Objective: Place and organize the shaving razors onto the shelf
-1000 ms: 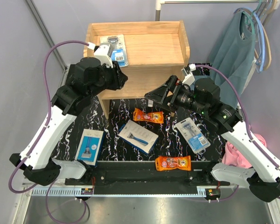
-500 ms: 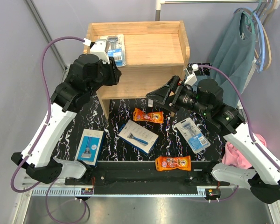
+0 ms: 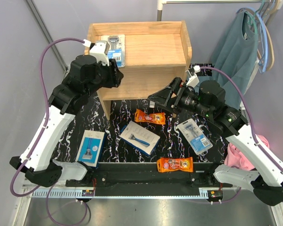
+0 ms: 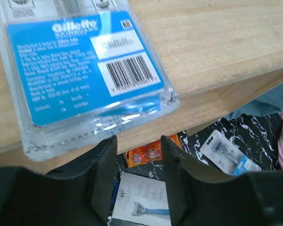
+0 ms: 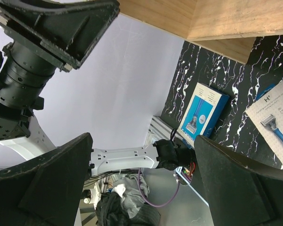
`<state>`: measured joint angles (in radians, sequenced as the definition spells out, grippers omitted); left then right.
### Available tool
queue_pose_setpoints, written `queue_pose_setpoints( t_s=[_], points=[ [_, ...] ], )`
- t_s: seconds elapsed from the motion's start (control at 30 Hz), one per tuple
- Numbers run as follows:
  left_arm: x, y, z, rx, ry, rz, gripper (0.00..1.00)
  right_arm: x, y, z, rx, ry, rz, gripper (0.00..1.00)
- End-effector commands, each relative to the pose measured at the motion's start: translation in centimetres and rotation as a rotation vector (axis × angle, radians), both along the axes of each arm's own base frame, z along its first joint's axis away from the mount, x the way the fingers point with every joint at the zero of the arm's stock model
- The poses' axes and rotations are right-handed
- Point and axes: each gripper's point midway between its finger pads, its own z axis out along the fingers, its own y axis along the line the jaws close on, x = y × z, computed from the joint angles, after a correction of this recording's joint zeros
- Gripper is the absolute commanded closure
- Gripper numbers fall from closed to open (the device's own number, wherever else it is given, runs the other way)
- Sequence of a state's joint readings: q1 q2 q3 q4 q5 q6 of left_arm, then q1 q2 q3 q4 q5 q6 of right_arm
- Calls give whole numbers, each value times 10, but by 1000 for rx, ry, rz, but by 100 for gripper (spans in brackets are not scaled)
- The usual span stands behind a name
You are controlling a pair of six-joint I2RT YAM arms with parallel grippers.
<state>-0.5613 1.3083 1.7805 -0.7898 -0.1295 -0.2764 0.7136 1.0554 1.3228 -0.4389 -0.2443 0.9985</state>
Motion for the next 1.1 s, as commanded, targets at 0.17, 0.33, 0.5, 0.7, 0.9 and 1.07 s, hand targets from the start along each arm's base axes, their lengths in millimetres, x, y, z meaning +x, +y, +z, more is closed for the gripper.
queue_pose_setpoints(
  t_s=[0.17,0.33,0.5,0.7,0.9,1.07],
  points=[
    [-49,-8,-38,-100,77,-143,34,-1,-10,-13,-59,-5,-27,0],
    [-77,-3,-66,-170,124,-154,23,-3,-20,-48,-150,53,-54,0],
    [-97,3,-123,-208,239,-126,4,-7,-29,-77,-217,105,-68,0],
    [-119,0,-184,-305,359,-112,1,-14,-39,-118,-294,179,-81,0],
    [-138,-4,-223,-350,439,-113,1,-16,-62,-158,-428,241,-154,0],
    [-143,-4,-241,-346,480,-101,1,-13,-80,-171,-518,251,-219,0]
  ],
)
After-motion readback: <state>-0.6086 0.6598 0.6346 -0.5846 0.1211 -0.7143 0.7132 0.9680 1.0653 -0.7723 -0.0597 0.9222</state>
